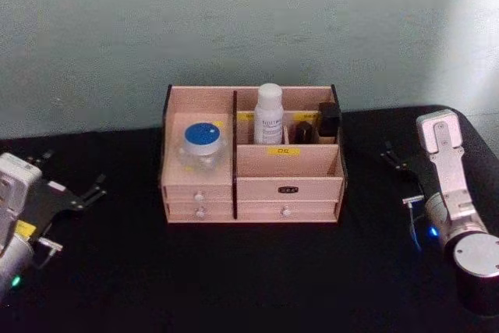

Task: Pick up the facial cleanser and watermelon frost from the table and place them into the tiered storage box.

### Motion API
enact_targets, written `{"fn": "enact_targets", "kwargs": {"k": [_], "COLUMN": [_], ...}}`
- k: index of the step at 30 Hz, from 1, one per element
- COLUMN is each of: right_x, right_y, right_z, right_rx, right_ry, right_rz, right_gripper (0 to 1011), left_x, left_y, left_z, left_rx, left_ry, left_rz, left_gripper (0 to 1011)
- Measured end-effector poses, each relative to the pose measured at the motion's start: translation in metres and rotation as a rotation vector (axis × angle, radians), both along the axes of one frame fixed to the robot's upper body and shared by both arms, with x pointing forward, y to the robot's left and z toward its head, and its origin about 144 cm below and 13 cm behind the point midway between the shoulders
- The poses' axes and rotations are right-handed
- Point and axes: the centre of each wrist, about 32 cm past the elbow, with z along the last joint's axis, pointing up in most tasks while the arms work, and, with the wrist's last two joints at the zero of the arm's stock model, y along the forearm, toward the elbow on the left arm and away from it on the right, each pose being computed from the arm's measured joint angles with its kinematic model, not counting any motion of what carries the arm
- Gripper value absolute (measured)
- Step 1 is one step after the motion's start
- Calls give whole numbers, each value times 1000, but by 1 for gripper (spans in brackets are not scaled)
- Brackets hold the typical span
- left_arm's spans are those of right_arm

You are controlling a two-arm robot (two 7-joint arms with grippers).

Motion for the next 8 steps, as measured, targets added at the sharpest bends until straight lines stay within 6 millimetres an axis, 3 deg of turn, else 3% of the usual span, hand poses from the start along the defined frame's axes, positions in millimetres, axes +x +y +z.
{"fn": "enact_targets", "kwargs": {"k": [8], "right_x": [0], "right_y": [0], "right_z": [0], "right_rx": [0], "right_ry": [0], "right_rz": [0], "right_gripper": [1000], "left_x": [0], "left_y": [0], "left_z": [0], "left_rx": [0], "left_ry": [0], "left_rz": [0], "left_gripper": [1001]}}
